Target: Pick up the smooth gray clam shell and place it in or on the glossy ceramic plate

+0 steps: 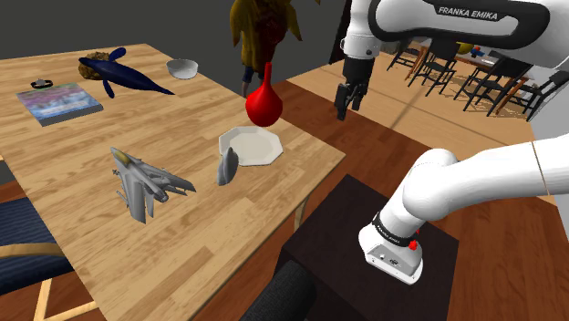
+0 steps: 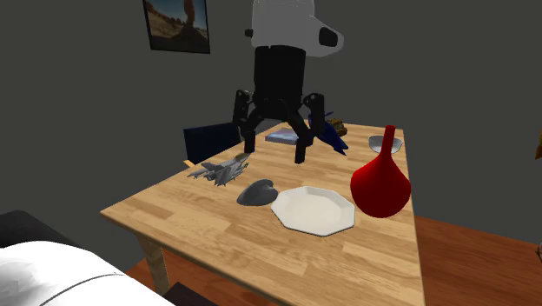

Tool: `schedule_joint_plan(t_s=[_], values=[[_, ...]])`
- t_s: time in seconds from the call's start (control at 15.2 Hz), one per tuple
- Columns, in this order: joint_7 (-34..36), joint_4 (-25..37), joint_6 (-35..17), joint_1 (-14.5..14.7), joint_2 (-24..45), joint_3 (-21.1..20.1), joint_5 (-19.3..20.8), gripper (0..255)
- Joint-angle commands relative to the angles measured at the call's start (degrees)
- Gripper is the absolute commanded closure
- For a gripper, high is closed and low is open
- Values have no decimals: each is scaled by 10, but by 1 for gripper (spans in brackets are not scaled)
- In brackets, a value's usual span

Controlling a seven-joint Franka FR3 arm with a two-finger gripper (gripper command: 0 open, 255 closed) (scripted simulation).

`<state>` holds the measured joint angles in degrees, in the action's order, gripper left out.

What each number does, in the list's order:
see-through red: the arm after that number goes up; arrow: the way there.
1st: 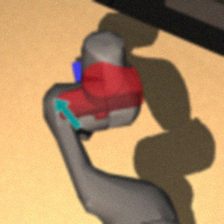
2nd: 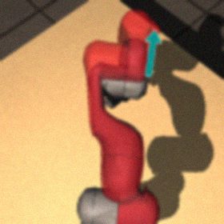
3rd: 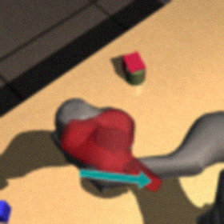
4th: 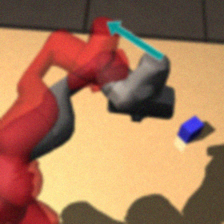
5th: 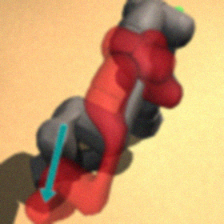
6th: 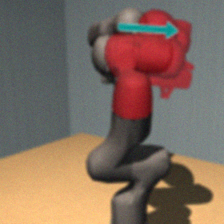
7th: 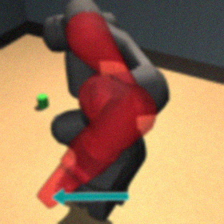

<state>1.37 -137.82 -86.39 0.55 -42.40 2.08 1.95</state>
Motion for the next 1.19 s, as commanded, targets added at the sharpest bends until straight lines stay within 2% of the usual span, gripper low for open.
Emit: schedule_joint_plan(t_s=[0.0,0.33,0.66,0.92,1.12], values=[[0,0,0,0,0,0,0,0],[109,-50,-103,5,16,-65,-34,0],[219,-73,-212,4,67,-133,-53,0],[312,-68,-297,-6,131,-189,-49,0],[390,-52,-356,-21,191,-231,-29,0]])
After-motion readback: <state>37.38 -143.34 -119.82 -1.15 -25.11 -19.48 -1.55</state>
